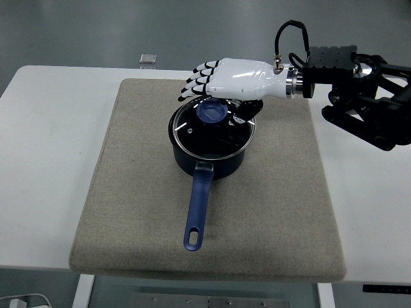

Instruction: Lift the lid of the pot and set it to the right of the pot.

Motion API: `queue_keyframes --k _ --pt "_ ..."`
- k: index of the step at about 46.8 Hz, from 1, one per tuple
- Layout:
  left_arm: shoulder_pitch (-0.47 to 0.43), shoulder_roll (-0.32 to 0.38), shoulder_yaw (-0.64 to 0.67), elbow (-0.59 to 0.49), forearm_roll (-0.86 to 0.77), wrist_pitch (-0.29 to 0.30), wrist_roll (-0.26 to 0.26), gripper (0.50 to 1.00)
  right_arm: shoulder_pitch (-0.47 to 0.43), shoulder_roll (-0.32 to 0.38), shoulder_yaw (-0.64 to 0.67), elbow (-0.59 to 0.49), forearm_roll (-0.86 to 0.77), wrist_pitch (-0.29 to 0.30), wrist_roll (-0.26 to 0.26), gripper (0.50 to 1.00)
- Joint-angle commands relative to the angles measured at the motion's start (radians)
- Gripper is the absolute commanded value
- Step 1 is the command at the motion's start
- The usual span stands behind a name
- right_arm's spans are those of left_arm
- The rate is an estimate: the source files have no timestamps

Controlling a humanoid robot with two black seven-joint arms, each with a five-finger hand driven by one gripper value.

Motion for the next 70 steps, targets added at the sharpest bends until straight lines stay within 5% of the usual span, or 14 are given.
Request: queue_keyframes --k 1,37,40,44,50,55,59,70 --pt "0.0 0.0 0.002 0.0 0.0 0.0 0.0 1.0 0.0 0.0 0.0 0.0 0.0 0.001 0.0 0.915" --pt "0.0 0.0 0.0 0.0 0.0 0.0 0.0 1.0 -0.005 0.009 -0.023 -0.015 -0.002 -0.017 0.0 0.895" --pt "0.0 0.0 0.002 0.0 0.0 0.0 0.0 1.0 -0.005 0.008 -0.035 -0.015 -0.002 -0.017 0.0 0.856" --pt "0.0 0.0 0.0 0.0 0.0 0.0 0.0 1.0 -0.003 0.009 -0.045 -0.015 -0.002 -0.019 0.0 0.746" --pt "0.0 0.0 0.0 0.0 0.0 0.0 0.0 1.0 -0.003 0.012 -0.046 -0.015 -0.002 -0.019 0.0 0.723" --pt "0.0 0.0 0.0 0.0 0.0 0.0 0.0 1.0 -0.002 0.014 -0.046 -0.015 -0.002 -0.019 0.0 0.631" --pt "0.0 0.0 0.0 -0.002 0.0 0.0 0.0 1.0 -0.002 0.017 -0.046 -0.014 -0.002 -0.017 0.0 0.5" --pt "0.0 0.0 0.0 -0.002 0.0 0.0 0.0 1.0 0.004 0.017 -0.048 -0.014 -0.002 -0.01 0.0 0.5"
